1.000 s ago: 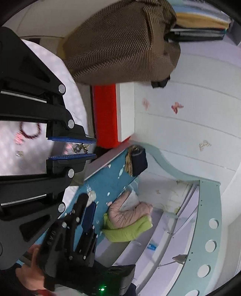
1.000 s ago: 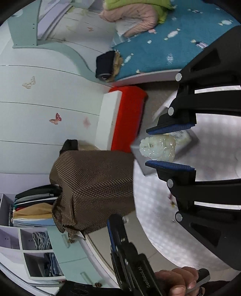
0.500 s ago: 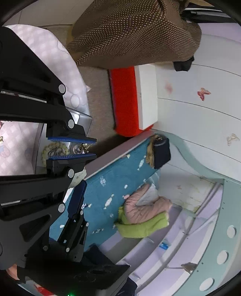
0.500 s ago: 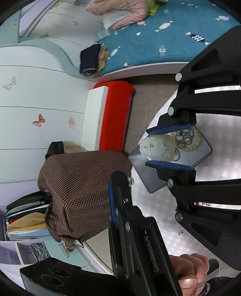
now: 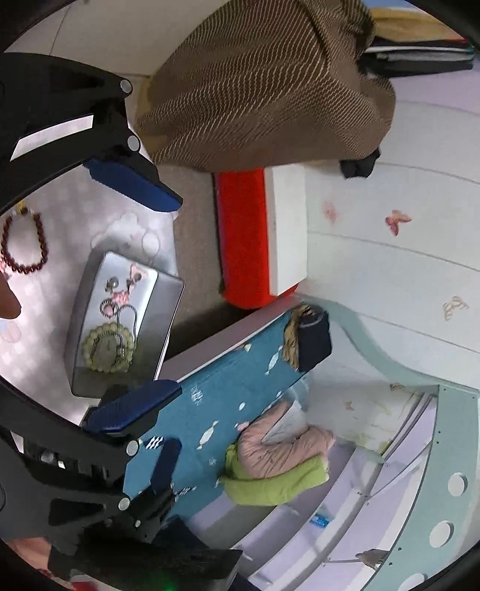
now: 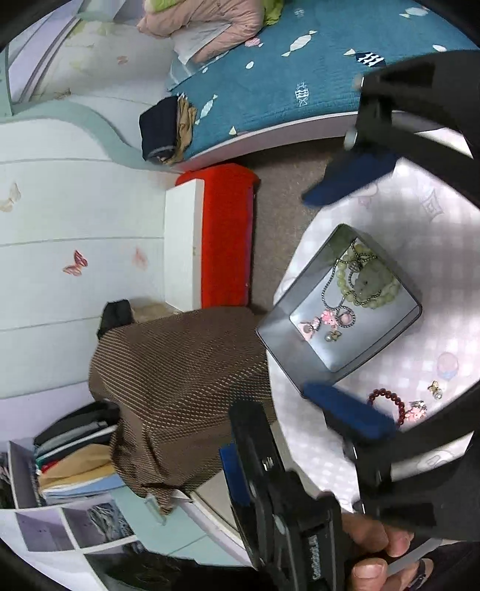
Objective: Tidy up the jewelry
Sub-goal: 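Withdraw both grippers from the grey box back over the table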
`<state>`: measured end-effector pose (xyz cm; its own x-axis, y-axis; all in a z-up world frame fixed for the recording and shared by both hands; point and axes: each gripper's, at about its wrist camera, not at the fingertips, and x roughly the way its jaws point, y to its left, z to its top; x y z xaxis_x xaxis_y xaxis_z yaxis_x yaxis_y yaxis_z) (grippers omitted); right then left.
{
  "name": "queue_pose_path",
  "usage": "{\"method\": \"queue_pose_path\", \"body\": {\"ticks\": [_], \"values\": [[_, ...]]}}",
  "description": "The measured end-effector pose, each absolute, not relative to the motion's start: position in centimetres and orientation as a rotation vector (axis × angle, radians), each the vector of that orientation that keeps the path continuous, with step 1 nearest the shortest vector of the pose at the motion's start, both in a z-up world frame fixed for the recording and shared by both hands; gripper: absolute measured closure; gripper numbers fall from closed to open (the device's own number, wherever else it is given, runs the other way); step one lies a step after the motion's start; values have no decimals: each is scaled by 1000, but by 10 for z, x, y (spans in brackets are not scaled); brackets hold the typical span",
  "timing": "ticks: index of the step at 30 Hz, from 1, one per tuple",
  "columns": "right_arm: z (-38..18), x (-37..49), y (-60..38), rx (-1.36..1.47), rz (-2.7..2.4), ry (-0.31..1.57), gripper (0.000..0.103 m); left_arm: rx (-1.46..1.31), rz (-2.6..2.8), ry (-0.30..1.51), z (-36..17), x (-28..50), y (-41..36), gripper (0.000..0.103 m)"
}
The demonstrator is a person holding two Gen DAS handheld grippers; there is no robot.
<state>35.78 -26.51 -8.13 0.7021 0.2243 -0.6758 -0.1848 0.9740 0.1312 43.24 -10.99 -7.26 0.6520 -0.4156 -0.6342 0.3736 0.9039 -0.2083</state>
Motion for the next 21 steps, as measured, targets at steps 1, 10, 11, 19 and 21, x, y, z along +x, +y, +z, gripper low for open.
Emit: {"method": "queue_pose_path", "body": {"ticks": [1, 10, 11, 19, 21], "values": [[-80, 357, -266, 56, 218, 756, 7, -60, -434, 722, -70, 428, -108, 8], [-65, 337, -266, 79, 207, 709, 7, -57, -334, 589, -39, 377, -76, 7], [-63, 335, -265, 80, 210, 704, 7, -54, -328, 579, -36, 373, -74, 7], [-45, 315, -259, 78, 226, 657, 7, -31, -254, 508, -21, 329, -56, 6], [-39, 307, -258, 78, 233, 637, 7, -37, -242, 498, -19, 322, -49, 6]]}}
